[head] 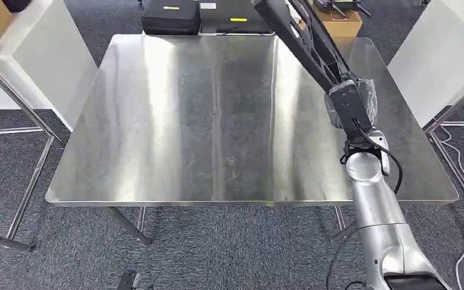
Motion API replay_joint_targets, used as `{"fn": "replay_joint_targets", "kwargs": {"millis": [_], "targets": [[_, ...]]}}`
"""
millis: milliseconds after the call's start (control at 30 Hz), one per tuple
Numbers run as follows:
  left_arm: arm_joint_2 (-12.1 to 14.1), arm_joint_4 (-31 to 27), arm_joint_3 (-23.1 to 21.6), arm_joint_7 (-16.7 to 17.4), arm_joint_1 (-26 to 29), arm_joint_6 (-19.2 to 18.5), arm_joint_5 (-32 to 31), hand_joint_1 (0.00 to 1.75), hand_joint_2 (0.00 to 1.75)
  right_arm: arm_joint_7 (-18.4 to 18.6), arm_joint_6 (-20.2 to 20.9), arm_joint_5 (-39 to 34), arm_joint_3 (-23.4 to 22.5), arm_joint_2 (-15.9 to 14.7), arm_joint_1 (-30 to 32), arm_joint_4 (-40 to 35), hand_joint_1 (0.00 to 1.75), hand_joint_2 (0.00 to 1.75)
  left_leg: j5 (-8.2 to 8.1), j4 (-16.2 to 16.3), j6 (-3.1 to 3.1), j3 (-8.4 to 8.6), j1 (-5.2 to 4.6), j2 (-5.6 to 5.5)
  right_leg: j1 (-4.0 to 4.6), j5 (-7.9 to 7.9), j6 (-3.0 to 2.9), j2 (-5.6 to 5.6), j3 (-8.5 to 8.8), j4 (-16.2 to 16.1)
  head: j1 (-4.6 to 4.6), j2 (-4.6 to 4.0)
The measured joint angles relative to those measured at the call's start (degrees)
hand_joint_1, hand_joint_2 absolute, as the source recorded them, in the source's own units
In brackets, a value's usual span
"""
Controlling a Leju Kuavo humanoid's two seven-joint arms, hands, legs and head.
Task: Take the parts from the cabinet and place them on the table.
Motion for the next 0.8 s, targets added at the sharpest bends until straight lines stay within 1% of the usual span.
{"fn": "replay_joint_targets", "kwargs": {"millis": [33,67,100,133,167,200,267,400,533,600,800], "targets": [[-0.04,-0.02,0.0,0.0,-0.03,-0.04,-0.07,0.0,1.75,0.31,-0.04,0.53,-0.02,-0.15,0.09,-0.33,1.75,1.75,-0.55,-0.01,0.11,0.86,-0.37,-0.21,0.32,3.64,0.18,0.0,1.04,-5.11,-0.02,0.0],[-0.15,0.0,-0.02,-0.02,-0.05,-0.11,-0.15,0.0,1.75,0.48,-0.09,1.14,-0.11,-0.33,0.07,-0.77,1.75,1.75,-1.06,-0.1,0.26,1.27,-0.51,-0.27,0.67,7.22,-0.11,-0.01,1.99,-10.26,-0.02,0.0],[-0.29,0.07,-0.02,-0.02,-0.09,-0.13,-0.22,0.0,1.75,0.59,-0.31,1.67,-0.28,-0.46,0.1,-0.9,1.75,1.75,-1.44,0.23,0.05,1.67,-1.15,-0.5,1.06,8.28,-1.24,0.19,2.76,-11.03,-0.57,0.0],[-0.24,0.07,-0.04,-0.15,-0.22,-0.15,-0.44,0.0,1.75,0.94,-0.68,2.32,-0.41,-0.66,0.07,-1.09,1.75,1.75,-1.7,0.25,0.03,1.66,-1.04,-0.71,0.7,8.46,-1.73,-0.01,2.9,-11.79,-0.46,0.0],[-0.22,0.04,-0.07,-0.33,-0.25,-0.06,-0.79,0.0,1.75,1.34,-0.98,2.76,-0.55,-0.77,0.18,-1.27,1.75,1.75,-1.86,0.29,0.27,1.63,-0.99,-0.71,0.52,8.51,-1.86,-0.04,3.08,-11.86,-0.57,0.0],[-0.22,0.04,-0.13,-0.53,-0.16,0.11,-1.05,0.0,1.75,1.53,-1.16,3.17,-0.7,-0.83,0.19,-1.4,1.75,1.75,-1.97,0.27,0.23,1.62,-0.93,-0.61,0.61,8.45,-1.93,0.03,3.05,-11.85,-0.39,0.0],[-0.28,0.04,-0.33,-0.9,-0.17,0.2,-1.27,0.0,1.75,1.62,-1.22,3.59,-1.18,-1.07,0.4,-1.6,1.75,1.75,-2.06,0.16,0.13,1.68,-0.93,-0.49,0.59,8.33,-2.09,0.12,3.04,-11.87,-0.46,0.0],[-0.2,0.04,-0.57,-1.2,-0.3,0.53,-1.64,0.0,1.75,1.66,-1.44,4.66,-2.08,-1.33,0.8,-1.68,1.75,1.75,-2.26,0.11,0.03,1.73,-0.93,-0.42,0.6,8.19,-2.3,0.21,3.05,-11.91,-0.46,0.0],[-0.15,0.04,-0.83,-1.31,-0.3,0.55,-1.77,0.0,1.75,1.66,-1.46,4.99,-2.97,-1.66,1.04,-1.68,1.75,1.75,-2.27,0.1,0.02,1.75,-0.93,-0.38,0.61,8.22,-2.37,0.22,3.06,-11.92,-0.46,0.0],[-0.15,0.04,-0.83,-1.42,-0.3,0.7,-1.84,0.0,1.75,1.66,-1.49,5.21,-3.17,-1.77,1.04,-1.68,1.75,1.75,-2.25,0.1,0.0,1.76,-0.93,-0.26,0.63,8.32,-2.54,0.26,3.06,-11.92,-0.46,0.0],[-0.13,0.04,-0.81,-2.34,-0.29,1.16,-1.4,0.0,1.75,2.05,-2.1,8.65,-3.3,-2.4,0.98,-1.36,1.75,1.75,-2.21,0.1,0.0,1.86,-0.94,-0.21,0.63,8.33,-2.55,0.31,3.16,-11.9,-0.44,0.0]]}}
